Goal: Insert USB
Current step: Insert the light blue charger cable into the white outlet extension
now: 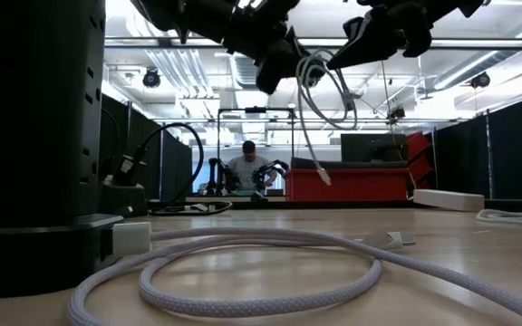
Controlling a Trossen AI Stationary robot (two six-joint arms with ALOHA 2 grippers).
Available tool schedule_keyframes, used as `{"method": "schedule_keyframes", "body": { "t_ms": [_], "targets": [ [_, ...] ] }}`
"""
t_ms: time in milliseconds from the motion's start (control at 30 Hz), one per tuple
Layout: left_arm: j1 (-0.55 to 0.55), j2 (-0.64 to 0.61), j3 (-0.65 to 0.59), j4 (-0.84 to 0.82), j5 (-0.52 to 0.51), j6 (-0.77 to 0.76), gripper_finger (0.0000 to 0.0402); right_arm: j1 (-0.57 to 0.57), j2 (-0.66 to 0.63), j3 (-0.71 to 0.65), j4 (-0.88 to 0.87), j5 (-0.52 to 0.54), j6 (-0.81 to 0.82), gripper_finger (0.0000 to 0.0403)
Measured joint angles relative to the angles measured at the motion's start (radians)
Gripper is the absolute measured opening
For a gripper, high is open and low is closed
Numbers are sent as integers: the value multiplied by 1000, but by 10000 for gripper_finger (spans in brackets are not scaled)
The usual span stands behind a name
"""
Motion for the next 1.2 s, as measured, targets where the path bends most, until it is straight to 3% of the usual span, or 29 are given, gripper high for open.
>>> {"method": "schedule_keyframes", "body": {
  "t_ms": [400,667,867,967,1100,1200],
  "targets": [
    [-22,0,0,15,-1,0,184,1,0,0,-13,-5,1,0],
    [-28,1,0,-5,101,24,206,0,0,0,-3,4,0,0],
    [-30,0,0,43,101,25,170,0,0,0,-6,1,8,0],
    [-30,0,0,52,101,24,125,0,0,0,-6,1,8,0],
    [-30,0,0,74,80,16,27,0,0,0,-6,-4,17,0],
    [-30,0,0,83,77,1,7,0,0,2,-14,-25,29,1]
  ]
}}
